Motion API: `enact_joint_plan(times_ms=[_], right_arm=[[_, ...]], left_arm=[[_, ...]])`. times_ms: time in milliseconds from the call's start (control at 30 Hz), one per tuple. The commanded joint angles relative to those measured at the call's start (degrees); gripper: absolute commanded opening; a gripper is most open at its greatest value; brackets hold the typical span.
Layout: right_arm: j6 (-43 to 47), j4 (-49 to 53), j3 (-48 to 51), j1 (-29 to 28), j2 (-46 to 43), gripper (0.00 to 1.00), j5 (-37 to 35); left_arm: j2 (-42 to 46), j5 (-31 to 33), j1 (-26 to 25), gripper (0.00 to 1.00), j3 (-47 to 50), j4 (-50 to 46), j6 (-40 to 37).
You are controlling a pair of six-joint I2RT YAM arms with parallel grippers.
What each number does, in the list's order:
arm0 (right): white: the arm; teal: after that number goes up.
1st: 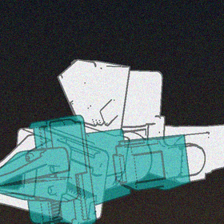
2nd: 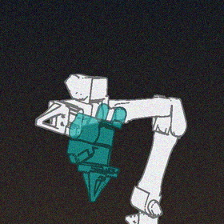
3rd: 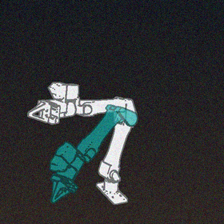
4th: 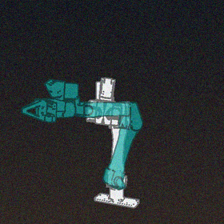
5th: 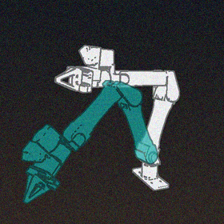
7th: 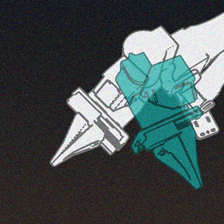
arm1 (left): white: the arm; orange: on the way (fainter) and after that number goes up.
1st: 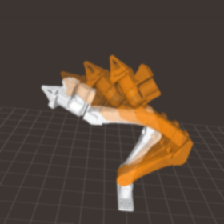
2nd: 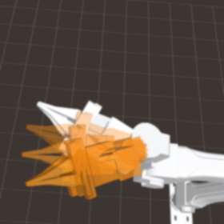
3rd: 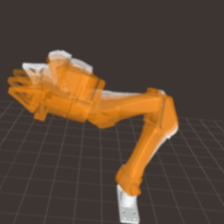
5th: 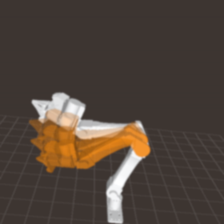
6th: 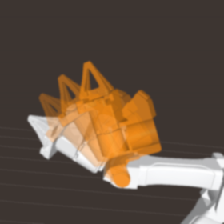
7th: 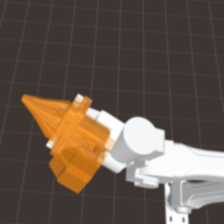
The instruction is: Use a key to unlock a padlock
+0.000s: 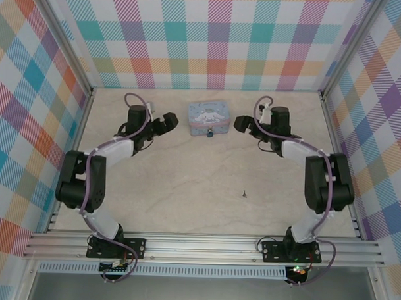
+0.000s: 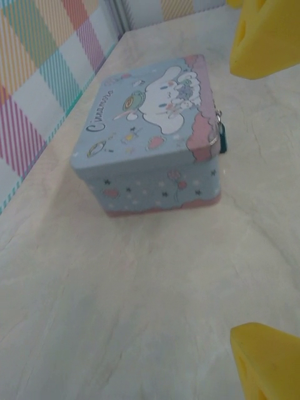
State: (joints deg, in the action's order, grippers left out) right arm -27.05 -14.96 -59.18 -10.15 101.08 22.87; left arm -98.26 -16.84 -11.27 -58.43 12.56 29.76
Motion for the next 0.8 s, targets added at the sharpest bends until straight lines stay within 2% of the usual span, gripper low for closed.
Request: enact_joint_plan(times_ms=[0, 200, 367, 567, 767], right_arm=[[-4.2, -4.2, -5.5, -0.1, 6.1, 1.0, 1.4], [-5.7, -3.6, -16.4, -1.5, 16.7, 1.0, 3.9], [-7.0, -2.8, -21.6, -2.5, 21.7, 1.0, 6.6], [-6.0, -1.5, -25.5, -4.3, 24.3, 1.0, 11.7], [-6.0, -3.3, -22.3, -6.1, 21.9, 1.0, 15.9]], left_arm=[[-4.0, -3.0, -1.2, 1.0, -5.0, 1.3, 3.7], [-12.4, -6.2, -3.0, 0.99, -13.2, 1.0, 5.6], [-18.9, -8.3, -5.0, 0.97, -20.5, -2.1, 5.8], [-23.6, -10.2, -6.8, 0.96, -27.6, -5.9, 5.3], [-24.0, -11.2, -7.3, 0.96, -28.9, -7.2, 4.4]])
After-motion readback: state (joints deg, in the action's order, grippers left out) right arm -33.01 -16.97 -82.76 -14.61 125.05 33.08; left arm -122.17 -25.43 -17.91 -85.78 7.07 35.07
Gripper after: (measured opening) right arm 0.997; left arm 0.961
